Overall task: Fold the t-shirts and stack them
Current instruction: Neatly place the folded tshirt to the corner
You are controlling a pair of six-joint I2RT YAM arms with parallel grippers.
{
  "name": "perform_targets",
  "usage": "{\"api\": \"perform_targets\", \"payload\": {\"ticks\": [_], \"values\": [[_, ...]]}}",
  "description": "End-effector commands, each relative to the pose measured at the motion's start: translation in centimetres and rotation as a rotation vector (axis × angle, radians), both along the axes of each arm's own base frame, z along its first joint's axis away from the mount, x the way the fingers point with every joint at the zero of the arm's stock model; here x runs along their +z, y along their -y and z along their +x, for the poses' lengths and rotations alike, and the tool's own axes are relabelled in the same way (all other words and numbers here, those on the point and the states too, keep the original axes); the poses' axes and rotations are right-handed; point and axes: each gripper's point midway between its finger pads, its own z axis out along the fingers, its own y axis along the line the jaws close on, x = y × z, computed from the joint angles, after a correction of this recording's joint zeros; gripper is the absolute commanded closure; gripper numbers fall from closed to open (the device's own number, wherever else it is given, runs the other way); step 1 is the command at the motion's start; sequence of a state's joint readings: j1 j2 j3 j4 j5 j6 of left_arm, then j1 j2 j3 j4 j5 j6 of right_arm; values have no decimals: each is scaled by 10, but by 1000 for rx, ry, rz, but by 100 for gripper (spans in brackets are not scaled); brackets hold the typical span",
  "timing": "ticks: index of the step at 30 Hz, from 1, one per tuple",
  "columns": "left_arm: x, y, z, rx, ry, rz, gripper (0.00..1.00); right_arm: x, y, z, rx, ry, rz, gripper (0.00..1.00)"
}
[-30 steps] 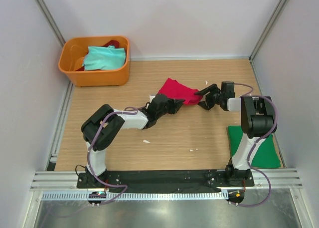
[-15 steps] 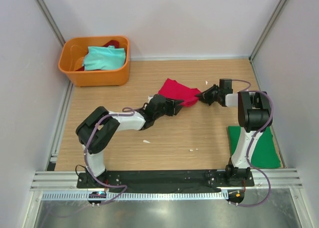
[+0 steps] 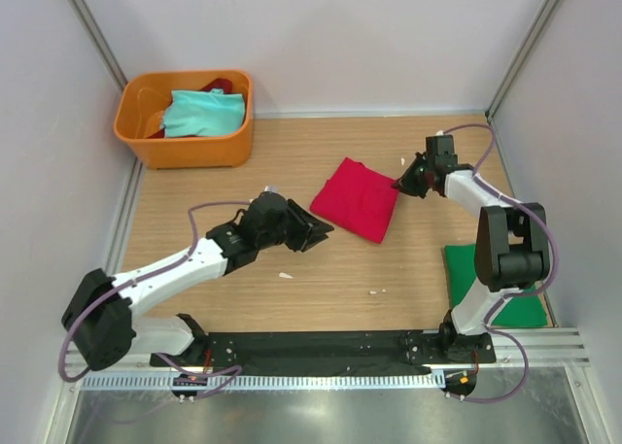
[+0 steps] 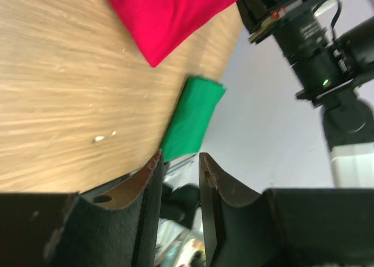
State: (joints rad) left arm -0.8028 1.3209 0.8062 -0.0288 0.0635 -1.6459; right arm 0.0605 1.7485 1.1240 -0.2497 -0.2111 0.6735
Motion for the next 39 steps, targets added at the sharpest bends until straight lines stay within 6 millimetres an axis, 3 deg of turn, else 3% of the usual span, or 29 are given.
{"api": "perform_targets", "payload": {"ticks": [1,4,6,10,13,16,17,21,27,39], "values": [[-8,-30,-35,-216,106,251,68,17,24,-19,-30,-4,-146,98],[1,-36,-53,-368,172,316,76,34,46,-36,-84,-18,-246,98],[-1,-42,-64,-438,180,352,79,56,58,-40,-119,4,-303,98],[16,-42,-74,-554,261,364,79,86,101,-61,-250,-15,-457,98],[24,-43,-81,-618,320,359,78,103,116,-68,-319,-22,-492,98],[23,-47,-86,-654,357,368,79,111,133,-77,-382,-55,-540,98],[23,-47,-90,-674,359,358,79,115,147,-81,-427,-62,-558,98],[23,-51,-99,-723,391,353,78,142,168,-88,-491,-62,-598,98],[21,-51,-105,-784,401,330,79,157,185,-107,-535,-94,-616,98],[20,-53,-103,-851,388,269,82,192,200,-126,-594,-75,-613,98]]}}
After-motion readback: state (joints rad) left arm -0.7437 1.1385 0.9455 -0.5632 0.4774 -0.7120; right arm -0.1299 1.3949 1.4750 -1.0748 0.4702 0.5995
